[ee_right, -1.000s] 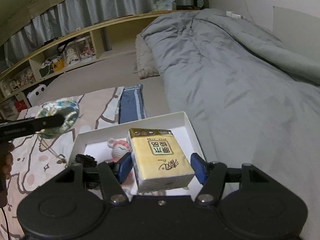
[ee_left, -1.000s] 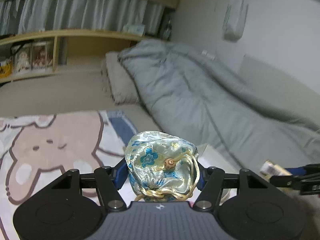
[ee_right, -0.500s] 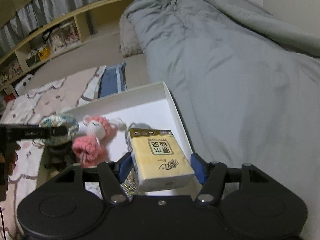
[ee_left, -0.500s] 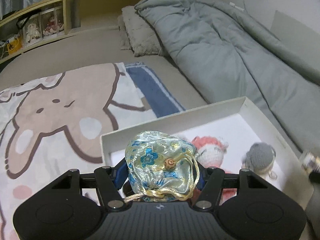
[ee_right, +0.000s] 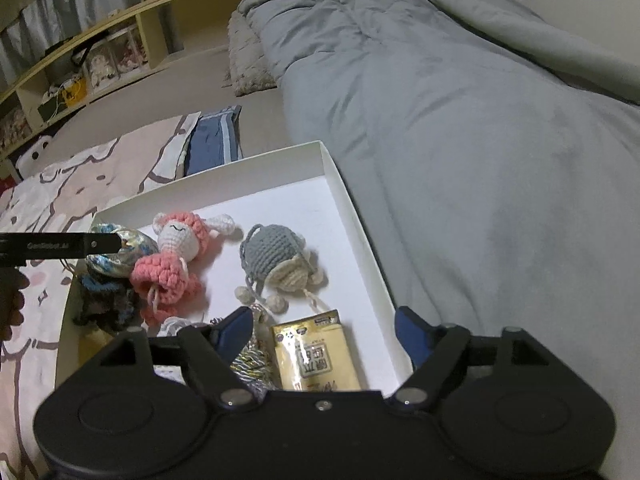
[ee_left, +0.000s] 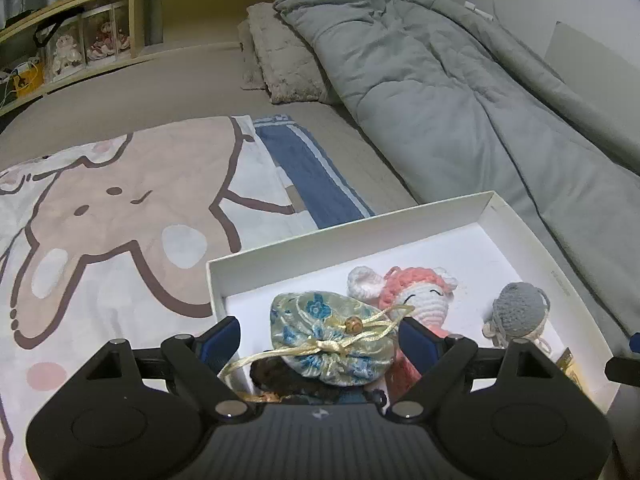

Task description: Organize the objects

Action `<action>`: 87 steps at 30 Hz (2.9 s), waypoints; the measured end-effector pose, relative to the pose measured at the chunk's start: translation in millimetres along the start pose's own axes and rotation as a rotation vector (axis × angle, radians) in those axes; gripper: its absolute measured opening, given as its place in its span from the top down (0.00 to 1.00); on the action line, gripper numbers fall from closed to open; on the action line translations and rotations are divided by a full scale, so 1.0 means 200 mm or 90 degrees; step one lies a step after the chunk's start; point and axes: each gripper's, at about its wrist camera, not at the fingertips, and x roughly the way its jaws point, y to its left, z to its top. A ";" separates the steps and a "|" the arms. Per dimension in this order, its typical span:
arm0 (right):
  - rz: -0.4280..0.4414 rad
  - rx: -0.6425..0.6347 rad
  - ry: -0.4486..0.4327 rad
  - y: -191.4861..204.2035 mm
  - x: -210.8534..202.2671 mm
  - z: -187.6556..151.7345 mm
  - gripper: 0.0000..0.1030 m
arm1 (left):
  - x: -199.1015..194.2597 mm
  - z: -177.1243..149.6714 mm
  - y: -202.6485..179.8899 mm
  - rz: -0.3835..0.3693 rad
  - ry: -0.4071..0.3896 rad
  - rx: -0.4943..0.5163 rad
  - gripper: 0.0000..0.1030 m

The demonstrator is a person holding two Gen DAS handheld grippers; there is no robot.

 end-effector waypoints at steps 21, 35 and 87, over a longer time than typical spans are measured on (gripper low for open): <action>0.026 0.016 -0.043 0.18 -0.26 -0.01 0.12 | -0.43 -0.03 -0.02 -0.039 -0.021 0.024 0.13; 0.023 -0.019 -0.096 0.36 -0.53 -0.09 0.04 | -0.86 -0.14 0.04 0.000 -0.077 0.004 0.00; -0.065 -0.050 -0.098 0.60 -0.68 -0.50 0.04 | -1.02 -0.69 0.14 0.088 -0.036 0.005 0.00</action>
